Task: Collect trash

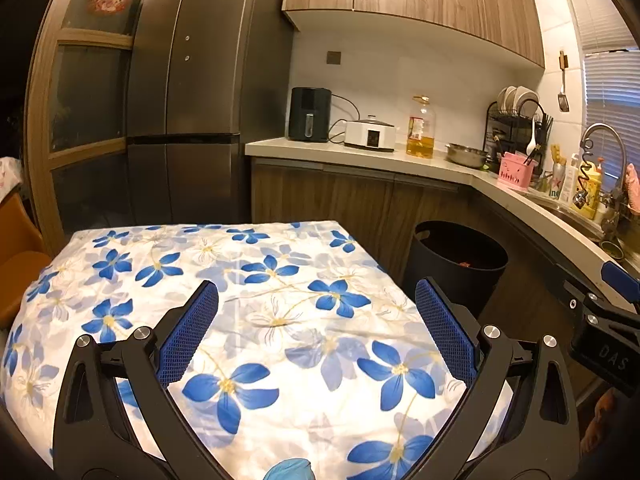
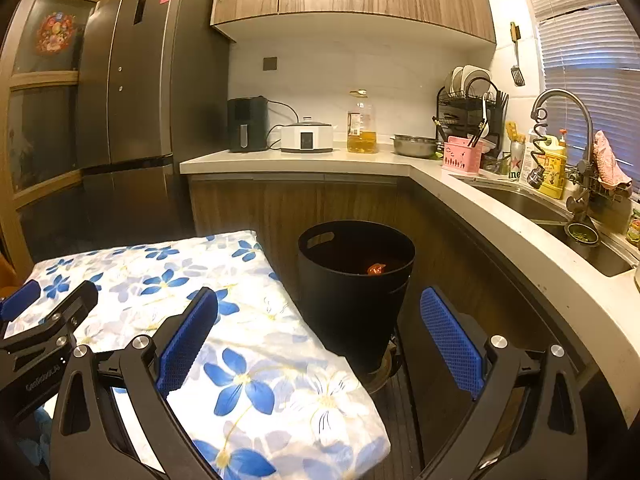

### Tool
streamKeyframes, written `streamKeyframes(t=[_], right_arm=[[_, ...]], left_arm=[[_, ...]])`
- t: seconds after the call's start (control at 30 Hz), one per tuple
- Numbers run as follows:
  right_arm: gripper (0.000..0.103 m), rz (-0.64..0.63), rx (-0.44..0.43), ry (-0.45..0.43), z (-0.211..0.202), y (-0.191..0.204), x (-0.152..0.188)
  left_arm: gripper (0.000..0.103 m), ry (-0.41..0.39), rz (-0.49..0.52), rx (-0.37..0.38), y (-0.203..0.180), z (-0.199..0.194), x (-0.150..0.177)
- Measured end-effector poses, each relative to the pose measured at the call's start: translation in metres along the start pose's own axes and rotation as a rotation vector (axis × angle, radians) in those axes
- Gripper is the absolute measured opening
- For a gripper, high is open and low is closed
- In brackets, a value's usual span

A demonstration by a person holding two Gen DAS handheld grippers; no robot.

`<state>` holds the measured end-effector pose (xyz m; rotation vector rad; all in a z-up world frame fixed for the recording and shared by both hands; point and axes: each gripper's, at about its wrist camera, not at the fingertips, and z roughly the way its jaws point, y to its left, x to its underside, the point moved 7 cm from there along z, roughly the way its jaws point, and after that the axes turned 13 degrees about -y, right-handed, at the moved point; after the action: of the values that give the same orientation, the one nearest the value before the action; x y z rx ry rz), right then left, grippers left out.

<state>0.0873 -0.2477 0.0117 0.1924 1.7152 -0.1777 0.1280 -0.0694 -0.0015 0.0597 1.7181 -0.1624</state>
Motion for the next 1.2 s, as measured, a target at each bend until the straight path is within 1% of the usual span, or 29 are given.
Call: streamKeyframes(t=[0.2,0.4,0.7,1.2], right_arm=[[0.097,-0.007,-0.010,-0.011,-0.019,0.010,0.001],[0.097,-0.005,-0.027,-0.019,-0.028,0.019,0.001],[0.097,-0.014,-0.038,-0.026,-0.036,0.028,0.000],[0.097,-0.013,-0.042,-0.030,-0.039,0.031,-0.002]], left_arm=[[0.097,-0.005,0.009,-0.007,0.008,-0.016,0.003],[0.097,-0.006,0.011,-0.020,0.018,-0.028,0.006],[0.097,-0.014,0.005,-0.021,0.021,-0.036,0.004],[0.097,-0.015,0.004,-0.021,0.022,-0.037,0.005]])
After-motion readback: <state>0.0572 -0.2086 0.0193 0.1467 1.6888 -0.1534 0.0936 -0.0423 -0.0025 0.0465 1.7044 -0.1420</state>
